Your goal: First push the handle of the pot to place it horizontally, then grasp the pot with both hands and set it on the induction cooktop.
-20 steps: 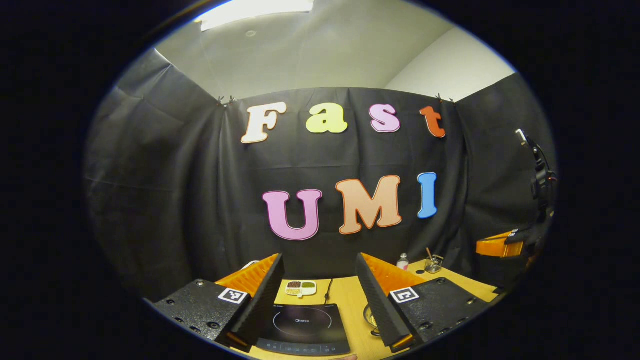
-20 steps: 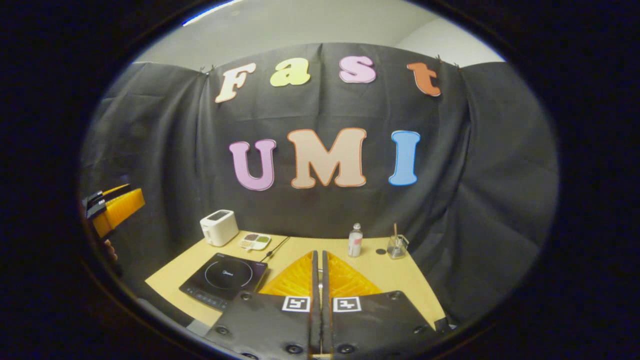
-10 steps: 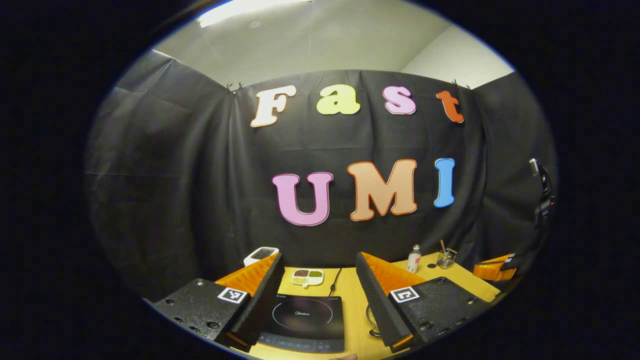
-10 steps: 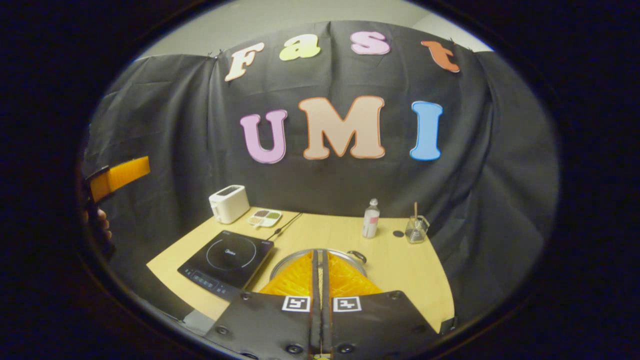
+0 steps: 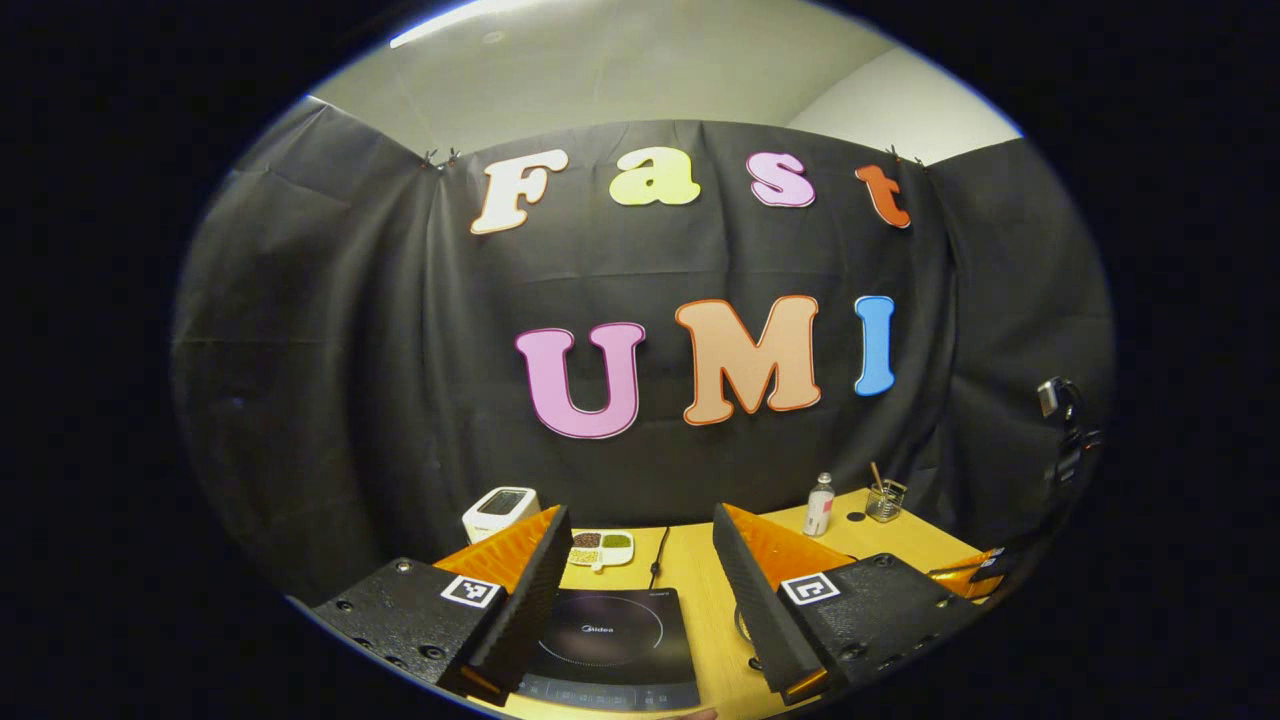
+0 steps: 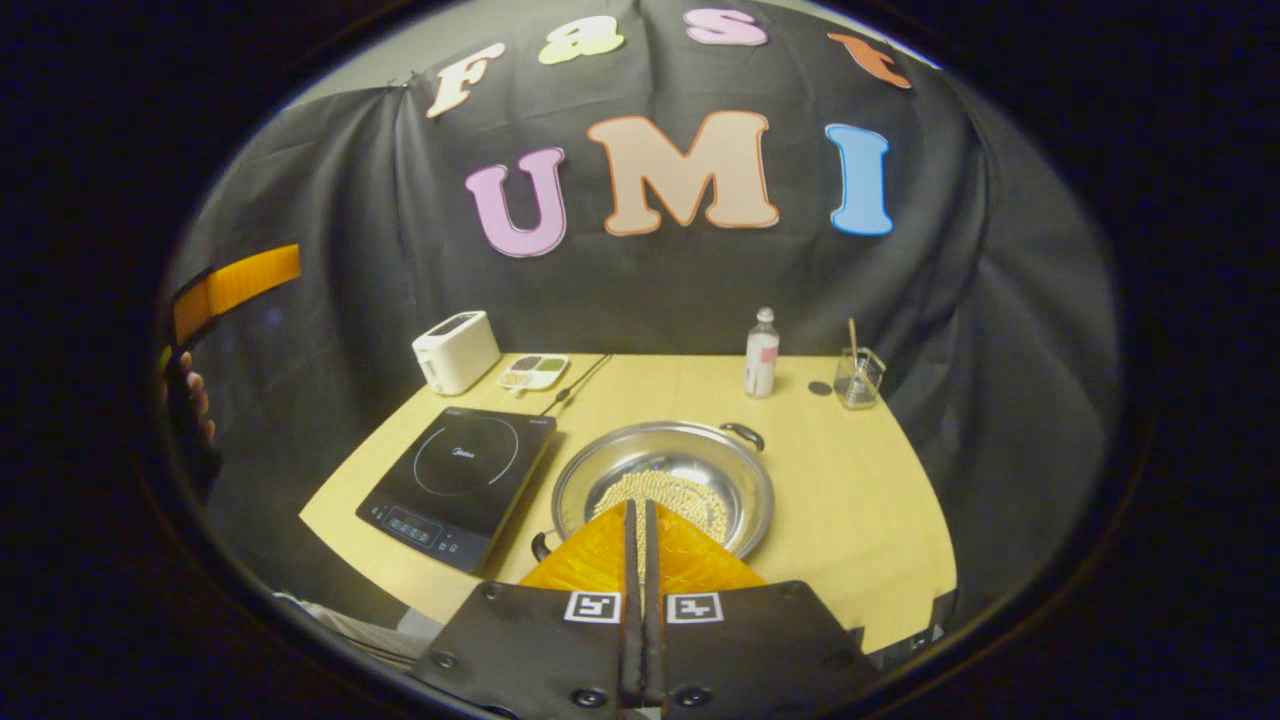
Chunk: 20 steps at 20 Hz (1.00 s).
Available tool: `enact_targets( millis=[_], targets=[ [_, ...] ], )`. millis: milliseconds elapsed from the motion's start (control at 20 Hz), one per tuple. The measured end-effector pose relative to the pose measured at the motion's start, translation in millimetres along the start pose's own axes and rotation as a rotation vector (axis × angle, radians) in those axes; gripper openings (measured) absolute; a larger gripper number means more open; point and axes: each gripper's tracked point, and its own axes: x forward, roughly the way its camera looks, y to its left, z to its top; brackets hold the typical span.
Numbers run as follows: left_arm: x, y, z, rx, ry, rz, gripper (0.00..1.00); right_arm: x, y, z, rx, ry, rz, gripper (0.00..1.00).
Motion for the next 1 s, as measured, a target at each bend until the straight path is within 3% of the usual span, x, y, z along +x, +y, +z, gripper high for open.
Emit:
enact_targets(
  millis=[450, 600, 1000],
  targets=[
    [50.3, 22.7, -50.9, 0.031, 0.033, -0.219, 0.87, 52.7, 23.4, -84.7, 0.212, 0.172, -0.176, 0.02],
    [60.2, 28.9, -63.1, 0.016, 0.057, -0.252, 0.87, 60.5, 30.4, -111.1, 0.306, 0.242, -0.211, 0.03],
    [76.3, 38.9, -89.0, -0.070, 0.106, -0.260, 0.87, 86.9, 36.7, -168.6, 0.303, 0.442, -0.254, 0.02]
  ],
)
